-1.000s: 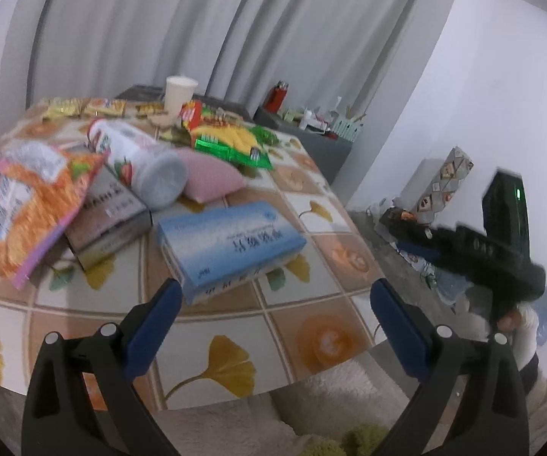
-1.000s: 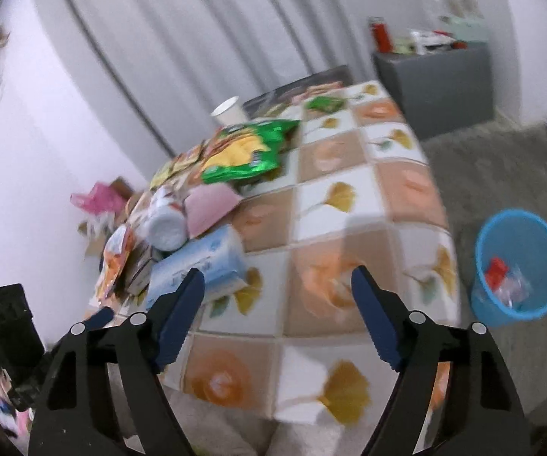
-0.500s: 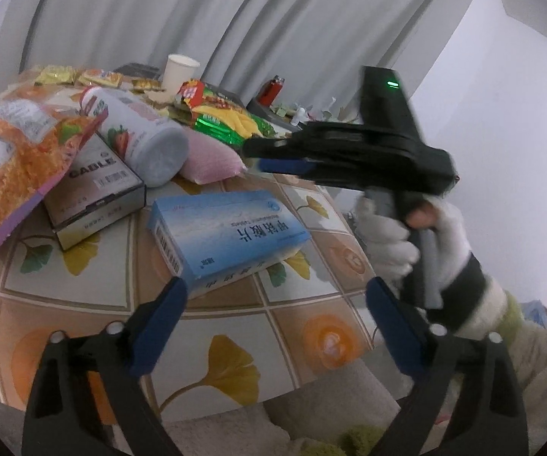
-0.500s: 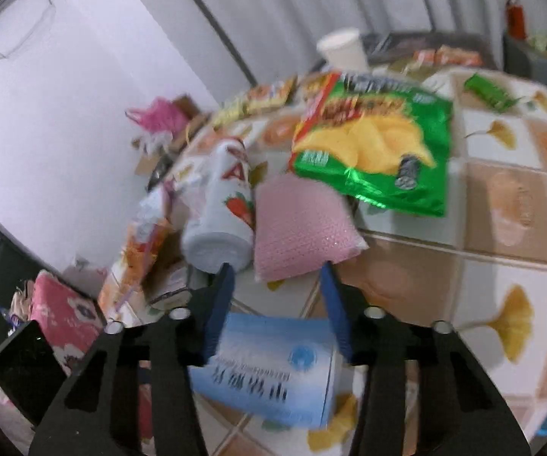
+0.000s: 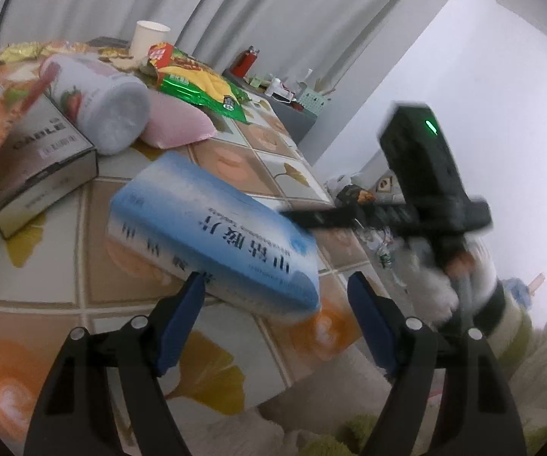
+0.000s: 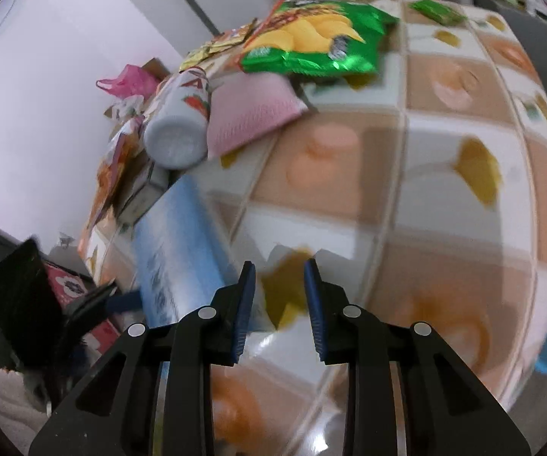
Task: Collect trash
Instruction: 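Grasp the blue Mecobalamin tablet box with the right tool, then lift the blue box with the right tool while the left tool grasps the pink knit pad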
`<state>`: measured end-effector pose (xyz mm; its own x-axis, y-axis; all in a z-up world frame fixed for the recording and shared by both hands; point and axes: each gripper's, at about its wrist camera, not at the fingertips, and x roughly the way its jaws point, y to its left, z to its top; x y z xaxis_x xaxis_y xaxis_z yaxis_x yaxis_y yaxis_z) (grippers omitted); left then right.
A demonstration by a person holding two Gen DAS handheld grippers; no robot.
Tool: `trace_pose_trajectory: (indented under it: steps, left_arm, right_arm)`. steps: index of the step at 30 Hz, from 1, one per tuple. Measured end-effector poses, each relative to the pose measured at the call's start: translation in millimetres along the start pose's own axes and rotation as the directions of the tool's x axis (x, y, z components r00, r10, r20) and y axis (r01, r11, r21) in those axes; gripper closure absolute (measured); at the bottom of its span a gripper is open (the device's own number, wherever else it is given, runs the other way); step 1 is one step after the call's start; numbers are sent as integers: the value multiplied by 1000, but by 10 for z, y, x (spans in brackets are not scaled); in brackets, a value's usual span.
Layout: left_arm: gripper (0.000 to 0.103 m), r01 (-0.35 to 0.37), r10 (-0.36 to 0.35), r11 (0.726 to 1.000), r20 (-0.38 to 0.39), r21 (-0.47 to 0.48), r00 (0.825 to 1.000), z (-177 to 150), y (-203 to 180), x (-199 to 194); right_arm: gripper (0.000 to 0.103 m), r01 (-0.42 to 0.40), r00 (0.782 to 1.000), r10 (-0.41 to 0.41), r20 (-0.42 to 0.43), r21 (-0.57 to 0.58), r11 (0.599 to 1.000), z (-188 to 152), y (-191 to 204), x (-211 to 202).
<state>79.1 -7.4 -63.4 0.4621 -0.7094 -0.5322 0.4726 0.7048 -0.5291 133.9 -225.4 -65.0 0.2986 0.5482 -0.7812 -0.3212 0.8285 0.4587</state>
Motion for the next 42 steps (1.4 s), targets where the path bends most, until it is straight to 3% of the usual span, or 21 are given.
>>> trace_pose_trajectory:
  steps: [9,13,18,23,29,33,38,42]
  left_arm:
    - [28,107,-106,993,-29,55,994,208,-92,270]
    - [28,166,-160,983,-70,84,985,216,-219,456]
    - [27,157,-147,981,-91,112,985,244,-329,588]
    - [26,69,-72,988,13,140,997,435,-255,292]
    - [26,-137,125,983,98,123,987,1103,37,104]
    - [26,-172,171,974,26,146,985,1500,220,343]
    - [26,-275,301,942,-119,192,946,1778,396,802]
    - [26,-273,324,935,-232,226,917,1760,391,1073]
  right_arm:
    - [77,-68,997,62,40,153,986,-405,-238,-273]
    - [77,-59,995,37,92,247,967,-538,-428,-468]
    - [72,-35,989,-14,146,330,943,-650,-639,-682]
    - [54,-8,975,-69,209,346,938,-623,-702,-857]
    - [52,-26,965,-58,257,313,949,-490,-620,-801]
    - [52,-43,963,-35,269,280,959,-432,-545,-732]
    - [52,-68,958,-13,287,273,960,-408,-545,-725]
    - [52,-81,953,-8,302,280,957,-411,-602,-754]
